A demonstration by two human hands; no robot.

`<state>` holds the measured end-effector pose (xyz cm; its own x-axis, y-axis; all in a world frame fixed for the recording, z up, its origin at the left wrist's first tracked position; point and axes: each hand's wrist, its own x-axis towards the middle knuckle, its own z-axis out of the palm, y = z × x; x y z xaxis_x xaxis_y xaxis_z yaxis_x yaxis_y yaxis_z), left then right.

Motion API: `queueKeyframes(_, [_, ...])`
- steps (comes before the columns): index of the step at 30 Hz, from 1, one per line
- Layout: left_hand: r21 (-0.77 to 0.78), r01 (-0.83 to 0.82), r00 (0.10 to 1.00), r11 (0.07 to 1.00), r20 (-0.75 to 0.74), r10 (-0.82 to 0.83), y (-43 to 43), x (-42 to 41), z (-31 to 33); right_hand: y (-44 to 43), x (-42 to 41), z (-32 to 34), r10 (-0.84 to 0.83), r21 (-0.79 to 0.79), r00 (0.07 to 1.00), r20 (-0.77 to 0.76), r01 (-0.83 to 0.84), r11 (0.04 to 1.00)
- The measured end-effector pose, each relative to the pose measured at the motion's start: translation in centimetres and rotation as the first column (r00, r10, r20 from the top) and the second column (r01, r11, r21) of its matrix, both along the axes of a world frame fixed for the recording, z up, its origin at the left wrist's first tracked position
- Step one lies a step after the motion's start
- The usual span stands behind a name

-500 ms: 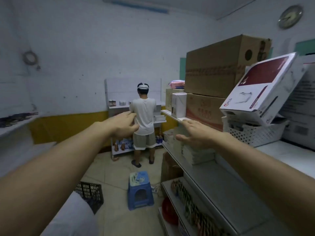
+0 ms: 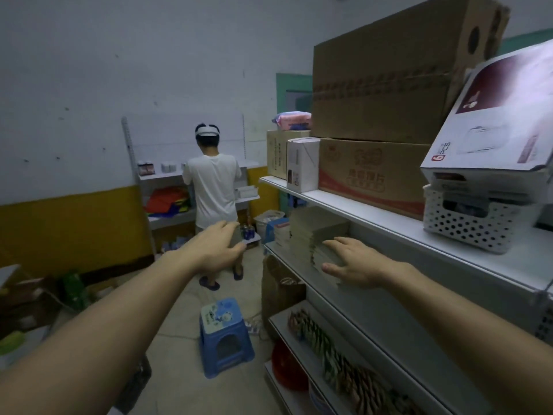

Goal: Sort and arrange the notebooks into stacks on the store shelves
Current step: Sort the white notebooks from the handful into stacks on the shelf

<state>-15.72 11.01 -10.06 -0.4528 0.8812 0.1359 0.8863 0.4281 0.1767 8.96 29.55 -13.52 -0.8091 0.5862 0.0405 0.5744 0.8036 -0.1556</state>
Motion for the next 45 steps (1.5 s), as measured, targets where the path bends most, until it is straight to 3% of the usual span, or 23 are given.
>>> queueKeyframes(9, [-0.001, 0.152, 0.988, 0.988, 0.042, -0.152, 8.9, -10.8, -5.7, 4.1, -6.9, -5.4, -0.204, -0.078, 0.979, -0.009, 0.203, 0.976])
queueKeyframes(20, [-0.033, 0.341, 0.918, 0.939, 0.225, -0.326, 24.7, -14.3, -13.5, 14.5, -10.2, -12.8, -0.448, -0.299, 0.888, -0.099, 0.403, 0.865])
queueKeyframes(31, [-0.033, 0.495, 0.848, 0.868, 0.237, -0.474, 37.1, -20.8, -15.7, 22.6, -18.0, -13.8, -0.559, -0.357, 0.802, -0.21, 0.469, 0.808])
queueKeyframes(41, [0.106, 0.489, 0.816, 0.866, 0.294, -0.497, 45.7, -28.7, -16.1, 24.5, -25.9, -14.5, -0.778, -0.436, 0.545, -0.312, 0.645, 0.627])
queueKeyframes(43, [0.145, 0.473, 0.76, 0.869, 0.432, -0.486, 47.8, -30.2, -15.9, 25.4, -27.3, -14.2, -0.833, -0.449, 0.402, -0.379, 0.708, 0.546])
queueKeyframes(45, [0.181, 0.451, 0.649, 0.874, 0.606, -0.461, 50.2, -30.6, -15.7, 26.7, -28.1, -13.6, -0.891, -0.508, 0.2, -0.408, 0.761, 0.404])
